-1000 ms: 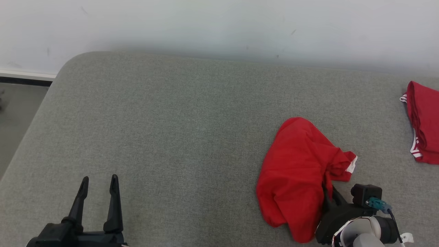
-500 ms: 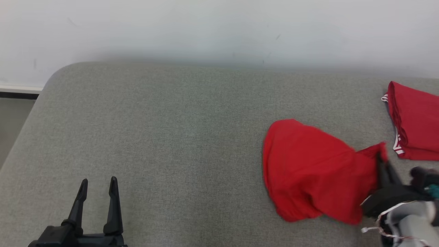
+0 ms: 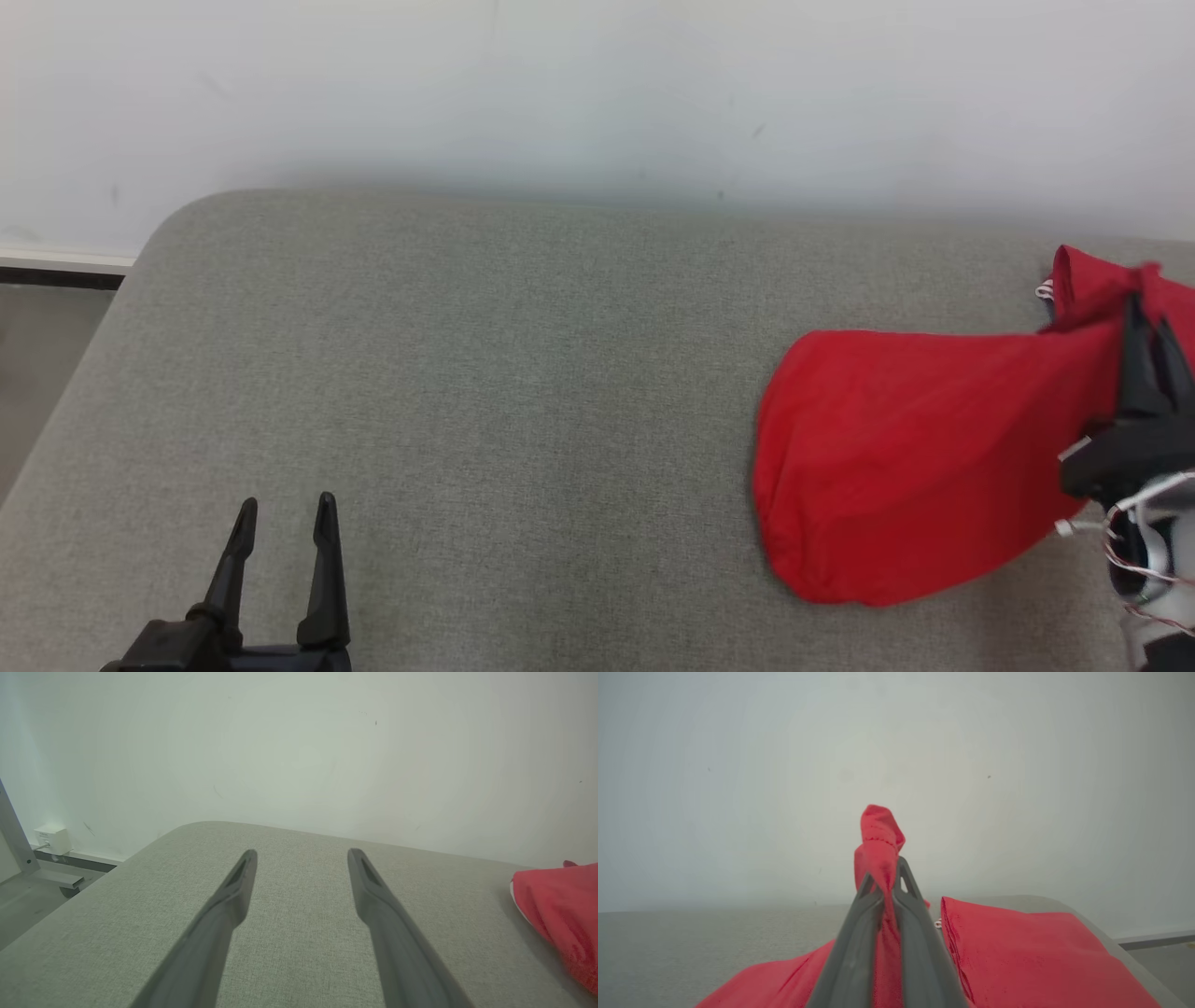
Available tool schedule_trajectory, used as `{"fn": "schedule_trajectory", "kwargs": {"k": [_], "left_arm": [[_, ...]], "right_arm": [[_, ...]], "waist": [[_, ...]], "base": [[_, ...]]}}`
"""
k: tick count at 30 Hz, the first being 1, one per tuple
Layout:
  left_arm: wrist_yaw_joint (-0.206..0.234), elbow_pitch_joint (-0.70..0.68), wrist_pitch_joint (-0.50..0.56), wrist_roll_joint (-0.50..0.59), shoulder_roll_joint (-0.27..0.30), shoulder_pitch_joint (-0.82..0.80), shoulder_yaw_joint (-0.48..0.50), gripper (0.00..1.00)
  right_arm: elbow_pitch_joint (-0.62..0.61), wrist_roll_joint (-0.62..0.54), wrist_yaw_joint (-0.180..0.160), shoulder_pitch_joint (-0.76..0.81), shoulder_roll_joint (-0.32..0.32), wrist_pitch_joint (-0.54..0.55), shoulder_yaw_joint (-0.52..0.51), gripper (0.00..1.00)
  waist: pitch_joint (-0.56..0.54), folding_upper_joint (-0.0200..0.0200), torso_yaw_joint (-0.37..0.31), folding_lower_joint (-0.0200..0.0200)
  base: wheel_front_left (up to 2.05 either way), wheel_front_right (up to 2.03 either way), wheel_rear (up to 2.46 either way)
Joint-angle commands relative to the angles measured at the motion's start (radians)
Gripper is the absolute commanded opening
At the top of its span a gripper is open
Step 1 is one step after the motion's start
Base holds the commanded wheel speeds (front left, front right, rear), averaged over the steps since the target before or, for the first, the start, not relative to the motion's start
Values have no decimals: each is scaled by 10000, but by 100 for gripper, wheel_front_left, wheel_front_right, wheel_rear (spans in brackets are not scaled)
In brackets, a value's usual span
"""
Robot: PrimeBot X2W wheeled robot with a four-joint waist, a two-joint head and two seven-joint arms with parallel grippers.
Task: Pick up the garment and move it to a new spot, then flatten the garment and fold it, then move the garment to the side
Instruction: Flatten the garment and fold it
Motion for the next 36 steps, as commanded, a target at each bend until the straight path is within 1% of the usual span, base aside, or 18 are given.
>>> {"fn": "schedule_trajectory", "kwargs": {"k": [1, 4, 7, 12, 13, 15, 18, 22, 23, 29, 30, 31, 34, 36], "left_arm": [[-30, 51, -32, 27, -51, 94, -24, 100], [-60, 106, -32, 44, -90, 69, -83, 100], [-72, 138, -32, 51, -123, 44, -128, 100], [-95, 178, -32, 62, -153, -1, -231, 100], [-117, 204, -32, 63, -168, -63, -272, 100], [-136, 222, -32, 63, -191, -141, -351, 100], [-161, 275, -32, 47, -231, -288, -446, 100], [-162, 407, -32, -11, -267, -474, -606, 100], [-162, 407, -32, -11, -267, -474, -606, 100], [-195, 554, -32, -62, -341, -655, -652, 100], [-199, 567, -32, -60, -354, -664, -654, 100], [-203, 578, -32, -55, -365, -679, -659, 100], [-212, 603, -32, -55, -377, -695, -602, 100], [-212, 604, -32, -31, -383, -661, -522, 100]], "right_arm": [[-423, -143, -19, -209, 186, 154, 202, 0], [-1135, -280, -19, -348, 555, 427, 723, 0], [-1716, -355, -19, -486, 1058, 680, 1583, 0], [-2038, -168, -19, -668, 1729, 850, 3140, 0], [-1943, -60, -19, -721, 1913, 856, 3849, 0], [-1760, 84, -19, -757, 2027, 821, 4508, 0], [-1324, 318, -19, -908, 2098, 668, 5351, 0], [-803, 1276, -19, -1004, 2129, 246, 6729, 0], [-803, 1276, -19, -1004, 2129, 246, 6729, 0], [-130, 2474, -19, -1206, 2125, -170, 8614, 0], [3, 2584, -19, -1251, 2121, -186, 8904, 1], [93, 2710, -19, -1332, 2123, -257, 9114, 99], [352, 2999, -19, -1528, 2122, -417, 9476, 100], [540, 3055, -19, -1677, 2122, -511, 9432, 100]], "waist": [[-68, -1, 77, 0], [-141, -1, 204, 0], [-180, -1, 342, 0], [-162, -1, 621, 0], [-121, -1, 747, 0], [-41, -1, 896, 0], [113, -1, 1126, 0], [297, -1, 1415, 0], [297, -1, 1415, 0], [454, -1, 1677, 0], [472, -1, 1708, 0], [480, -1, 1732, 0], [481, -1, 1743, 0], [445, -1, 1673, 0]], "base": [[0, 0, 0], [0, 0, 0], [0, 0, 0], [0, 0, 0], [0, 0, 0], [0, 0, 0], [0, 0, 0], [0, 0, 0], [0, 0, 0], [0, 0, 0], [0, 0, 0], [0, 0, 0], [0, 0, 0], [0, 0, 0]]}}
